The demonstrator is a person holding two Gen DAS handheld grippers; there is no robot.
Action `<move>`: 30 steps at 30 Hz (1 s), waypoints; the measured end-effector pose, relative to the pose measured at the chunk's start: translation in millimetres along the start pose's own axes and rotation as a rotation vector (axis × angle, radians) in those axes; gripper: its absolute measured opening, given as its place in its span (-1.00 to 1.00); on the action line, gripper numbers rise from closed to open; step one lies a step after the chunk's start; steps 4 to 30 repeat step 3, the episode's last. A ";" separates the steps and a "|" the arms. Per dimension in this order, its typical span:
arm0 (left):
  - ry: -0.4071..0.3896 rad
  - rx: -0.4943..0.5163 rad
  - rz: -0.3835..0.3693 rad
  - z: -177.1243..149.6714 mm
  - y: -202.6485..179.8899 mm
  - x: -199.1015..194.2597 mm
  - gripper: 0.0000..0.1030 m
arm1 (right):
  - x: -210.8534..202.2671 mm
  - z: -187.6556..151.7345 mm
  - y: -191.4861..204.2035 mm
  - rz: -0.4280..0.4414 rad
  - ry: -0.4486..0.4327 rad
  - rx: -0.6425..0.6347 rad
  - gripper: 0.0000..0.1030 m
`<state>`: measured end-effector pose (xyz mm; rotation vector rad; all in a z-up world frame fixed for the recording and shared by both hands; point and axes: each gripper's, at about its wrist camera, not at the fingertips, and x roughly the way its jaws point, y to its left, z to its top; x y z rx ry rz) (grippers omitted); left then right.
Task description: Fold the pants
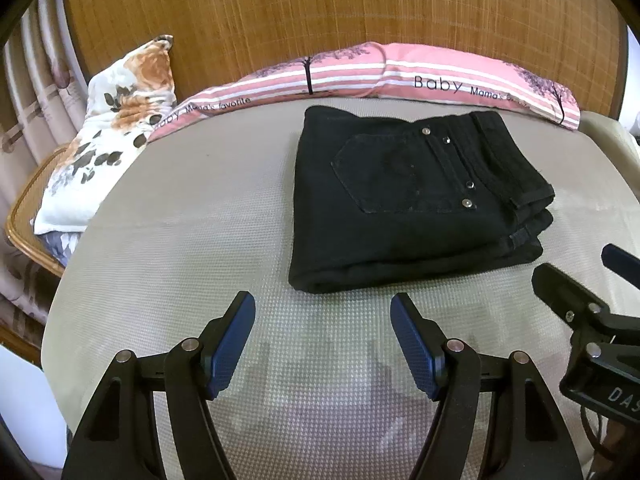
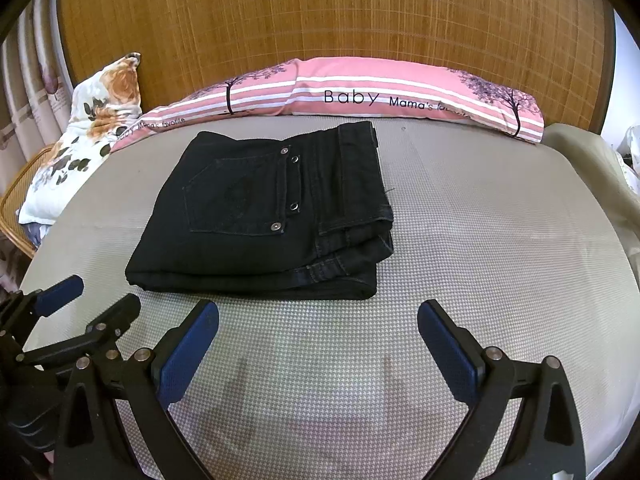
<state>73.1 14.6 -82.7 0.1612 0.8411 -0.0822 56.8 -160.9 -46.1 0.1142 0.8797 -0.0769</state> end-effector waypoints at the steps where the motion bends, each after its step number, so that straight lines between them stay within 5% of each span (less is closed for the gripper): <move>1: -0.003 0.000 0.001 0.2 -0.2 -0.6 0.37 | -0.5 -0.4 -0.1 0.000 0.000 0.002 0.92; 30: -0.003 0.000 -0.003 0.4 -0.5 -0.7 0.37 | -0.5 -0.6 -0.9 0.002 0.002 0.005 0.92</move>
